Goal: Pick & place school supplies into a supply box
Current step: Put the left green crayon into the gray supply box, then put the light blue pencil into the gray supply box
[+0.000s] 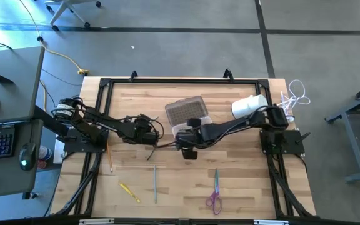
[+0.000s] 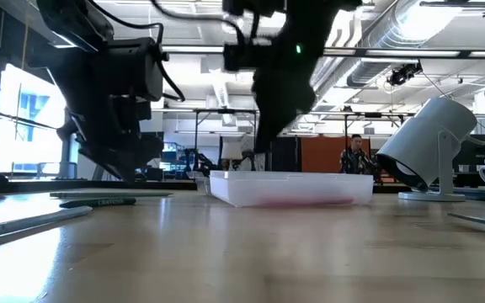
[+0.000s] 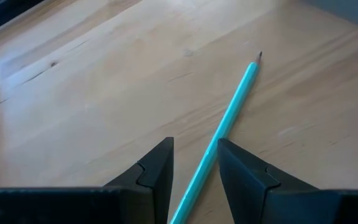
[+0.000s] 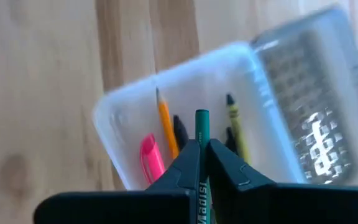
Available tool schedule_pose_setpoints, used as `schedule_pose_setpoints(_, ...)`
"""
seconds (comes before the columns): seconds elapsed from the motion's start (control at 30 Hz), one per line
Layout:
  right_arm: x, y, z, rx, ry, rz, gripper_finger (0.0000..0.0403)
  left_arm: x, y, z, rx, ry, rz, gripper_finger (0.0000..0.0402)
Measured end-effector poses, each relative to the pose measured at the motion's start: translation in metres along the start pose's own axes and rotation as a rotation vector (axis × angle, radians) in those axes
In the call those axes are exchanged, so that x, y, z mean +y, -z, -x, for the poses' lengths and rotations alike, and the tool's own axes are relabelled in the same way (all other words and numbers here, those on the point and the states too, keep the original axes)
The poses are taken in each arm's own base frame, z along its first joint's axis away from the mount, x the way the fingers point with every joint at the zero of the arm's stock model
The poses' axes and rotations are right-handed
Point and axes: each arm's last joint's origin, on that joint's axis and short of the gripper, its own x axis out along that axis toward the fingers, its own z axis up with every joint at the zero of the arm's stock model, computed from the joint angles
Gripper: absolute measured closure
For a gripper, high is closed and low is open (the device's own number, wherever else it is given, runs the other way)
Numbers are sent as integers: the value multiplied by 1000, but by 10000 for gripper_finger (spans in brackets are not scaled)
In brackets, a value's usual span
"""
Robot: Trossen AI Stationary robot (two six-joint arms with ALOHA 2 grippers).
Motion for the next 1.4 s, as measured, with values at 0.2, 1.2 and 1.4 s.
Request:
schedule_pose_setpoints(0.2, 2, 29, -35, 8, -9, -14, 393, -2, -1, 0, -8, 20, 20, 243)
schedule_pose_setpoints(1.2, 25, -28, 0, -428, -281, 145, 277, -3, -1, 0, -12, 26, 7, 243)
schedule_pose_setpoints(1.4, 41, -37, 7, -570, -364, 153, 276, -3, -2, 0, -13, 26, 7, 243)
